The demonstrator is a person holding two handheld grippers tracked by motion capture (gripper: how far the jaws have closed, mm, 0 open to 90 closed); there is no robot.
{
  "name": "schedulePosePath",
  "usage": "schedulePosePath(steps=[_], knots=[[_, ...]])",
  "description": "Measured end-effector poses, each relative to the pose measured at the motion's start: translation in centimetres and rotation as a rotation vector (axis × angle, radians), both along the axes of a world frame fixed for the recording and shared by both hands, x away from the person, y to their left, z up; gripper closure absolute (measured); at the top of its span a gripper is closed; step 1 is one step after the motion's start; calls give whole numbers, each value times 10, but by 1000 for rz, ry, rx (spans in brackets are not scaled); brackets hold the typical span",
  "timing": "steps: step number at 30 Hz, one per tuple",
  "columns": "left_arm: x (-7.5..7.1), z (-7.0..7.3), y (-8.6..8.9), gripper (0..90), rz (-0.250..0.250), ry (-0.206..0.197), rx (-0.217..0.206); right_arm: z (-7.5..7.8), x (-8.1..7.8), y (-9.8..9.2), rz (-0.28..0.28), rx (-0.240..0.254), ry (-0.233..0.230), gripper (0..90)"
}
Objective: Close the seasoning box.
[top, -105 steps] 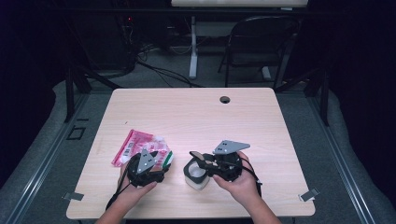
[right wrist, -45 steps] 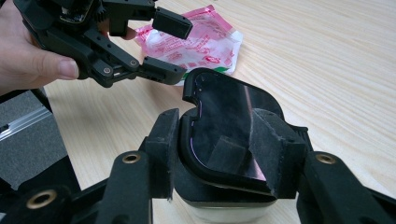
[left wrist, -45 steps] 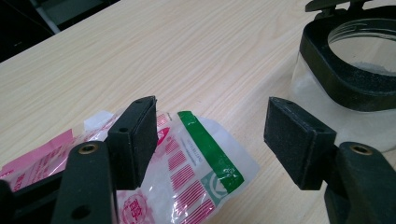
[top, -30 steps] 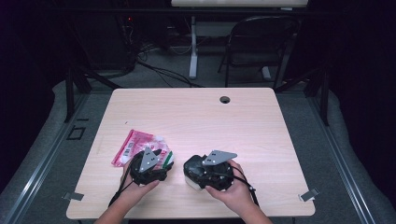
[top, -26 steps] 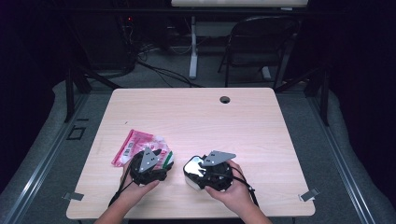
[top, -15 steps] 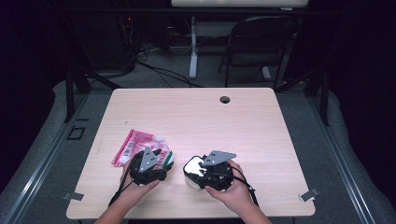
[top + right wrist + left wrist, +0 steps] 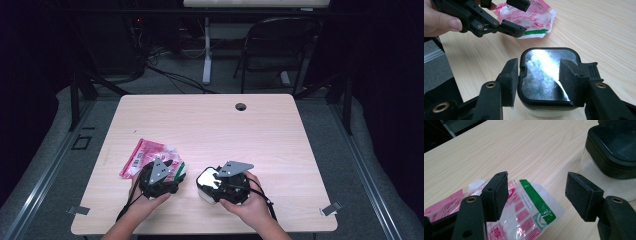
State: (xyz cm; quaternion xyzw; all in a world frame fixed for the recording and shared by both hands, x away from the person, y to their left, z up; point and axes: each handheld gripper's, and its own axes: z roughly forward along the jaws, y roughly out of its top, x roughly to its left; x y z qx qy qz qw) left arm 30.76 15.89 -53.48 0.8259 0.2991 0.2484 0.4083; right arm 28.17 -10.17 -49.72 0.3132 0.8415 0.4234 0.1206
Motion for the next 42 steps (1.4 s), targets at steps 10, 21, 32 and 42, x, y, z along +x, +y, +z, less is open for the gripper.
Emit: schedulePosePath(steps=[10,21,32,42], knots=[[0,1,1,349,0,1,-4,1,1,-3,-13,12,0,492],[0,4,1,348,-3,-4,-12,5,7,-16,-52,32,-7,486],[4,6,0,348,-10,-8,-26,8,16,-47,-156,64,-9,479],[11,7,2,348,-5,2,-44,0,24,-77,-272,63,5,469]])
